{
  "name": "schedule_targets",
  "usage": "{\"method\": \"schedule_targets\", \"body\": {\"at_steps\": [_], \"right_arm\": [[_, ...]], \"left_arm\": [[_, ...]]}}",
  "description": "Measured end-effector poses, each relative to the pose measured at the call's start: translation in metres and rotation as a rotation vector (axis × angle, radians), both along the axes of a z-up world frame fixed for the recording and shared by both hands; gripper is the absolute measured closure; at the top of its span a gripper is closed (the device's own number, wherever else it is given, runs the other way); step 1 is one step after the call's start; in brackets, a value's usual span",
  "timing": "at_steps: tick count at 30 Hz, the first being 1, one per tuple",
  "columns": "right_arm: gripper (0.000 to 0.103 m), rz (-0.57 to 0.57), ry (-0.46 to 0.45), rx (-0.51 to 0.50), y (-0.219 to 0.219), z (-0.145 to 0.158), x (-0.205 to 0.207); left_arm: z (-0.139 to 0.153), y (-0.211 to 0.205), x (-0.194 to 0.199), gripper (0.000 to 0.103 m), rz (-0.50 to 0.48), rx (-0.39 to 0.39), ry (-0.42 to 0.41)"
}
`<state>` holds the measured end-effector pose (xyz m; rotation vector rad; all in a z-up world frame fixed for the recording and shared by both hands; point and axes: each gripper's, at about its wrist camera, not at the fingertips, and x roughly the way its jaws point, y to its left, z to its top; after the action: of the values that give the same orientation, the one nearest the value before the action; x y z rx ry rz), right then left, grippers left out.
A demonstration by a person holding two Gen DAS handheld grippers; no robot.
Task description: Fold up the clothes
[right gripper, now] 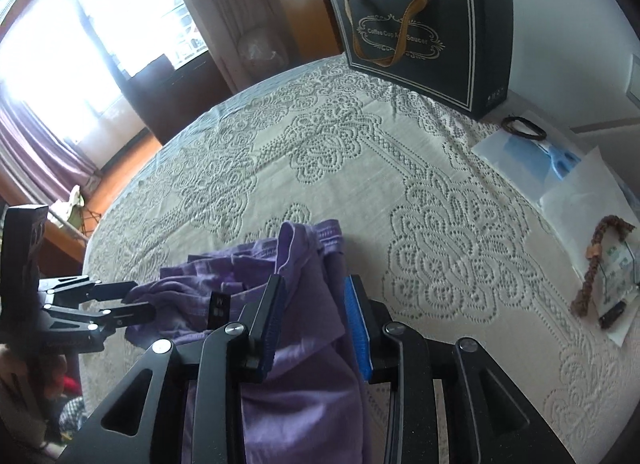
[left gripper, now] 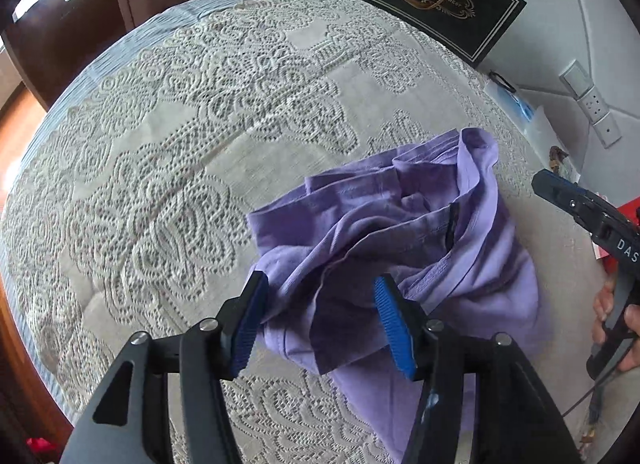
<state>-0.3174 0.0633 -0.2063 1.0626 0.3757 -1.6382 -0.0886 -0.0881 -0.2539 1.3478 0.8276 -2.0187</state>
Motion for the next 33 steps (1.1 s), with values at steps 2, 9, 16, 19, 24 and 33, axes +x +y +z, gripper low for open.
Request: {"method": "schedule_targets", "body": {"at_steps": [2,9,16,19,24,33], "right_arm": [[0.072,0.015,0.004,0.005,-0.003,0.001,0.006],[0.068,0.055,0.007,0.064,-0.033,-0.021,0.023],[0.099,0.033,-0.039,0.053,-0.051,-0.038,0.018],[0.094,-0.089,-0.093,-0.066,-0.05,-0.024,-0.009],[0.076,-0.202,-0.16,-0.09,-0.037,-0.02,-0.038],[0.075,-0.184,-0.12,0.001,0.028,-0.016,-0.022]], "left_arm": [[-0.002,0.001,0.009,0.048,0.019,-0.003,-0.016],[-0.011,0.004,0.028,0.048,0.023,-0.009,-0.038],[-0.017,-0.026,-0.012,0.093,0.0,-0.004,0.02],[-0.008,-0.064,-0.017,0.093,0.091,0.002,0.058],[0.01,-0.078,-0.016,0.054,0.076,-0.052,0.031],[0.042,-0.075,0.007,0.037,0.073,-0.078,0.122]]}}
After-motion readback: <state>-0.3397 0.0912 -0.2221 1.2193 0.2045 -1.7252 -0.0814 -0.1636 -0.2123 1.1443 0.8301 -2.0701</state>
